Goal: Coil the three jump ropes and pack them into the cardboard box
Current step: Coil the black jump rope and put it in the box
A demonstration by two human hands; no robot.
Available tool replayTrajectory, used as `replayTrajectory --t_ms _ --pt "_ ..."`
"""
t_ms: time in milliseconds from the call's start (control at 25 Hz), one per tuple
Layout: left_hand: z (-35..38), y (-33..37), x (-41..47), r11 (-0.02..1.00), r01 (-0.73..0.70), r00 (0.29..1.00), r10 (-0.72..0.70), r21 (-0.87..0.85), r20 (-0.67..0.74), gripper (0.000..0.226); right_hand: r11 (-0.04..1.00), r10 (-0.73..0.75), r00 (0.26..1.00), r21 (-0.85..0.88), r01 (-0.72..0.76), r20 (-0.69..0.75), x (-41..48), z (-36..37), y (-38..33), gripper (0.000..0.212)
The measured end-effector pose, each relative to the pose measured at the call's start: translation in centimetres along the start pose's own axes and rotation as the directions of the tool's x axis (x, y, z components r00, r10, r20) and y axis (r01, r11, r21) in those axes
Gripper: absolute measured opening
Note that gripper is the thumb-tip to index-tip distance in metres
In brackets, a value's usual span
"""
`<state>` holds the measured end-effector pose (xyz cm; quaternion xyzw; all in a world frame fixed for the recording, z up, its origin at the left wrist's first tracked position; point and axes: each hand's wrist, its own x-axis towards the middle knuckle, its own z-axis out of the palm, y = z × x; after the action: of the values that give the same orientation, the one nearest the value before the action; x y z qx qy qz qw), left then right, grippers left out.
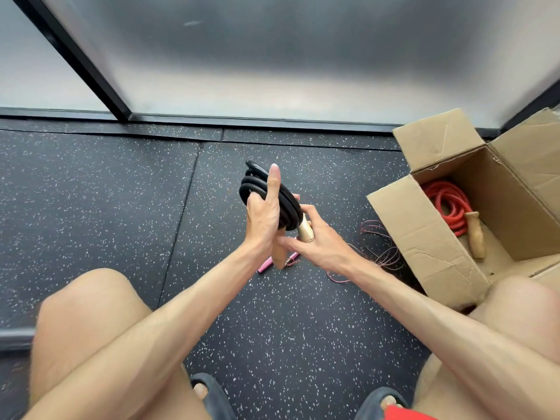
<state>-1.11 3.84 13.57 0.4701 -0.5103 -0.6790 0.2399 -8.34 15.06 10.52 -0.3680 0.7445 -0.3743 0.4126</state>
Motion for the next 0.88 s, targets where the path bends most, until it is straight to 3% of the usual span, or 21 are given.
replayTrajectory --t_ms 80,200,360,440,560,640,760,880 --pt "0.7 -0.8 -0.4 0.999 0.051 0.999 -0.051 0.015 0.018 0.072 1.0 0.026 0.995 0.004 -0.026 -0.092 0.1 -0.3 0.0 0.043" --pt "2.3 -0.8 -1.1 0.998 0.06 0.991 -0.058 -0.02 0.122 0.054 0.999 0.036 0.964 0.029 -0.029 -0.265 -0.1 -1.0 0.6 0.028" --pt "5.4 0.2 -2.5 0.988 0.04 0.981 -0.011 -0.147 0.194 0.037 0.983 0.077 0.924 0.182 -0.008 -0.375 -0.4 -2.9 0.8 0.033" --pt "7.0 0.1 -2.4 0.997 0.005 0.966 0.013 -0.071 0.258 0.037 0.964 0.103 0.905 0.265 0.011 -0.413 -0.8 -4.5 1.0 0.029" --pt "10.3 0.9 -1.6 0.984 -0.104 0.939 0.048 0.148 0.339 0.047 0.914 0.128 0.877 0.398 0.077 -0.464 -1.7 -7.0 1.6 0.024" --pt "13.0 2.6 -1.6 0.922 -0.272 0.9 0.143 0.276 0.412 0.048 0.891 0.145 0.839 0.437 0.12 -0.525 -2.6 -9.3 1.7 0.027" --pt "17.2 4.5 -2.9 0.814 -0.485 0.834 0.319 0.321 0.451 0.051 0.863 0.186 0.793 0.482 0.15 -0.581 -4.5 -14.4 2.2 0.02" --pt "20.1 4.2 -4.0 0.781 -0.586 0.8 0.513 0.217 0.312 0.043 0.837 0.308 0.736 0.539 0.091 -0.603 -6.3 -19.1 3.9 0.029"
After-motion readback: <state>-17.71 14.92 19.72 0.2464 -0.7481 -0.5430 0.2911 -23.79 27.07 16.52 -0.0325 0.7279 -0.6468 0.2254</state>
